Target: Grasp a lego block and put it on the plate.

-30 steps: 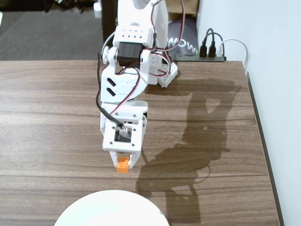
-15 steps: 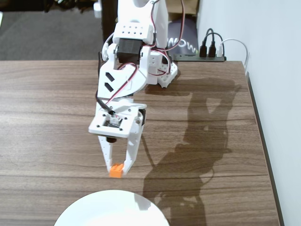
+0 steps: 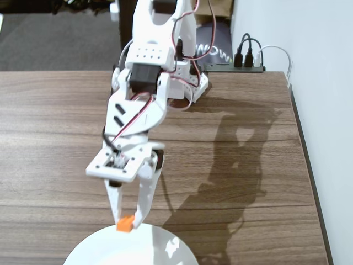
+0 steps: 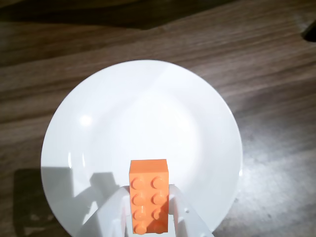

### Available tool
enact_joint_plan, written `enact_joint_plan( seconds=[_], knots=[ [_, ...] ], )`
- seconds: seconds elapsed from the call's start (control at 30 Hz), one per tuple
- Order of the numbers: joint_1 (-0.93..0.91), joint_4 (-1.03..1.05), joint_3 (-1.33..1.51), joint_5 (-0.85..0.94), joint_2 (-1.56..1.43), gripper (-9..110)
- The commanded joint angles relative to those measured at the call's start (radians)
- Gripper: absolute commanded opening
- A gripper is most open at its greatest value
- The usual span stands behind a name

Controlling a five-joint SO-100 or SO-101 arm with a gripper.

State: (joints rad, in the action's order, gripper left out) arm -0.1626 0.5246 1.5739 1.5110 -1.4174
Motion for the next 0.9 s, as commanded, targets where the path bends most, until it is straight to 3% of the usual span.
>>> enact_joint_plan(
  seconds=[0.0, 0.87],
  knots=[
    [-0.002, -0.008, -0.087, -0.009, 0.032, 8],
    [0.014, 0.199, -0.235, -0.307, 0.25, 11]
  ],
)
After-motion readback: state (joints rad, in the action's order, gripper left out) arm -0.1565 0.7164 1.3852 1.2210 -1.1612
